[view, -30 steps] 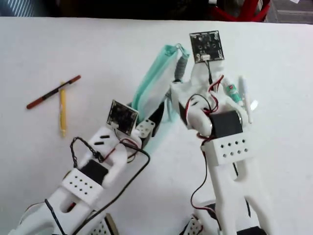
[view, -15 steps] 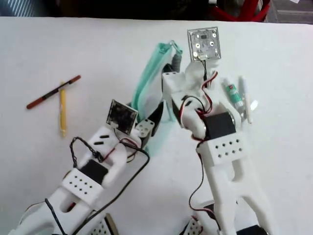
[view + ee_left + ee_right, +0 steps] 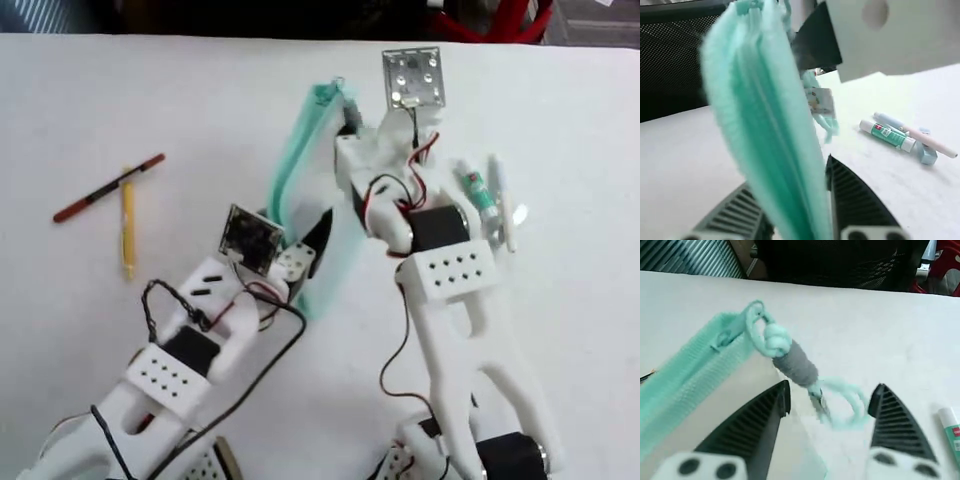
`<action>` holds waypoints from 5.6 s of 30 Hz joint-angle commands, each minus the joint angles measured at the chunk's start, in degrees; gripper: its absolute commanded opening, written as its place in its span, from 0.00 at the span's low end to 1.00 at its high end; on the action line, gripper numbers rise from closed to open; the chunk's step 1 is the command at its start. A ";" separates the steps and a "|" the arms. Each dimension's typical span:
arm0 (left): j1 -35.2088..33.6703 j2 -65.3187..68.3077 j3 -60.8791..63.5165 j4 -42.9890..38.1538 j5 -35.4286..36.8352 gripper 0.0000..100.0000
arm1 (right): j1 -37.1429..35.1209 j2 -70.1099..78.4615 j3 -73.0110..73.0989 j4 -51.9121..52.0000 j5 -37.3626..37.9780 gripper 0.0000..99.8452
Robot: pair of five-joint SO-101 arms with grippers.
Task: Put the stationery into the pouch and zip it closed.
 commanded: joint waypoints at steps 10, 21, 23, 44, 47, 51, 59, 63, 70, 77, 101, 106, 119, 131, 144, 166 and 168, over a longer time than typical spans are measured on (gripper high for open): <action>0.57 -0.13 -0.62 -0.62 -2.46 0.14 | 2.86 -0.66 -0.09 -1.63 15.38 0.02; 0.40 -0.22 -0.88 -0.70 -22.24 0.02 | 21.23 -3.91 -0.26 3.65 15.38 0.02; 0.04 -0.22 -0.88 -0.70 -22.51 0.02 | 22.99 -7.25 -0.26 6.37 15.47 0.02; -1.19 -0.40 -1.05 -0.62 -14.77 0.02 | 6.29 -68.62 50.64 2.33 23.82 0.24; -0.84 -0.40 -1.76 0.88 -15.21 0.02 | 6.11 -74.07 58.73 -3.12 23.74 0.24; 0.48 -3.47 -3.87 7.12 -15.12 0.02 | 5.93 -76.62 64.26 -9.71 18.29 0.24; 3.74 -10.86 -3.96 15.74 -14.95 0.02 | 0.75 -70.73 64.09 -20.70 13.63 0.24; 5.05 -11.38 -3.96 17.23 -15.12 0.02 | 0.66 -63.60 61.27 -23.43 13.27 0.24; 5.14 -11.47 -4.22 18.37 -15.12 0.02 | 4.88 -54.90 58.55 -28.79 10.37 0.24; 5.32 -11.47 -7.03 24.26 -14.86 0.02 | 5.93 -47.78 56.35 -34.33 10.02 0.24; 7.96 -11.47 -6.24 24.09 -15.30 0.02 | 6.11 -42.59 53.71 -38.29 10.20 0.14; 8.13 -11.47 -6.15 24.09 -15.30 0.02 | 5.93 -46.20 54.24 -35.30 10.20 0.13; 6.46 -11.21 -5.89 22.33 -15.21 0.02 | 6.11 -48.31 52.31 -28.97 16.88 0.03; 4.53 -11.21 -5.89 21.01 -14.86 0.02 | 5.58 -62.64 55.21 -15.96 16.88 0.13; 4.62 -11.21 -5.89 21.10 -14.86 0.02 | 4.70 -63.34 56.70 -18.59 16.88 0.13; 7.43 -11.47 -4.40 20.92 -15.03 0.02 | 4.26 -63.25 59.34 -24.57 16.88 0.13; 7.34 -11.47 -4.48 20.92 -15.03 0.02 | 5.05 -63.25 59.34 -24.57 16.88 0.13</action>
